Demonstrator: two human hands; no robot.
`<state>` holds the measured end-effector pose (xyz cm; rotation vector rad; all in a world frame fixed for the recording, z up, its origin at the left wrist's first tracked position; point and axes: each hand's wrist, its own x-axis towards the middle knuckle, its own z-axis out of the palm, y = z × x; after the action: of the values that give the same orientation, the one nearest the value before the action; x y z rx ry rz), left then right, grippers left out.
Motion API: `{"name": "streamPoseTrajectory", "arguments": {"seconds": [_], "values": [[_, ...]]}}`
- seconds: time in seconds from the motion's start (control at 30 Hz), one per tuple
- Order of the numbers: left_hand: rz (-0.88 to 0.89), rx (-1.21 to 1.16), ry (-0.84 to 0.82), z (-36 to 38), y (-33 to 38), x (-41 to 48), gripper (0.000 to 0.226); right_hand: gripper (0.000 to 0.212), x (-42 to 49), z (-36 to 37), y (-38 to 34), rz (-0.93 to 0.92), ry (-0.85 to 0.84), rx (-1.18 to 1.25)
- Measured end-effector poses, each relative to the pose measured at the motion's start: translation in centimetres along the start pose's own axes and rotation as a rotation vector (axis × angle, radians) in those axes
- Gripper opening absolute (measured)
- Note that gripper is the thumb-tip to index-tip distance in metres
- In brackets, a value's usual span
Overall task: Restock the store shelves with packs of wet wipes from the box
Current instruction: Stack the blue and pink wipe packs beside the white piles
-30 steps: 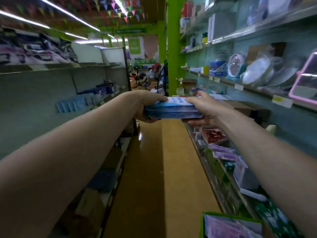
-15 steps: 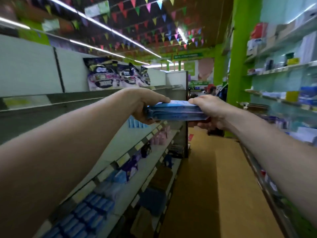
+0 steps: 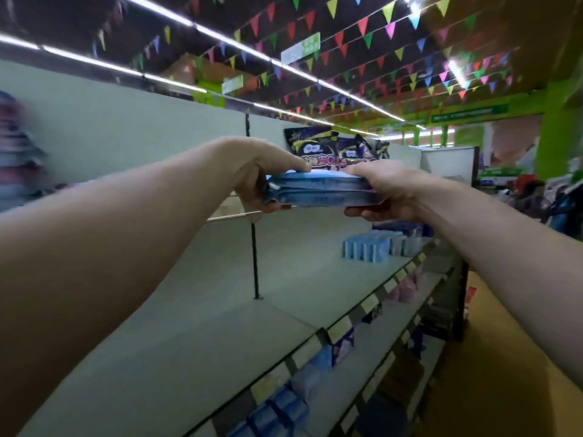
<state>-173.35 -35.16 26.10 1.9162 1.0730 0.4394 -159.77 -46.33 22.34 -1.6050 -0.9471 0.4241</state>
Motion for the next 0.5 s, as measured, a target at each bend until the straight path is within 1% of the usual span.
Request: {"name": "streamPoseTrajectory", "arguments": {"seconds": [0.07,0.17,0.27,0.5], "values": [[-0.044,0.009,0.052,-2.0,-0.2,0.8,0.050,0.016,1.8,1.5,-0.8,-0.028,-0.064,-0.001],[-0.099,0.036,0.112,-4.5,-0.2,1.7,0.044,0.016,4.5,3.4,-2.0,-0.065,-0.148,-0.012],[-0.138,0.067,0.215,-6.5,-0.3,2.6,0.049,0.017,7.1,5.1,-2.9,-0.093,-0.240,-0.006],[-0.231,0.045,0.366,-10.5,-1.3,5.2,0.049,0.019,12.8,9.1,-4.6,-0.172,-0.427,-0.011]]}}
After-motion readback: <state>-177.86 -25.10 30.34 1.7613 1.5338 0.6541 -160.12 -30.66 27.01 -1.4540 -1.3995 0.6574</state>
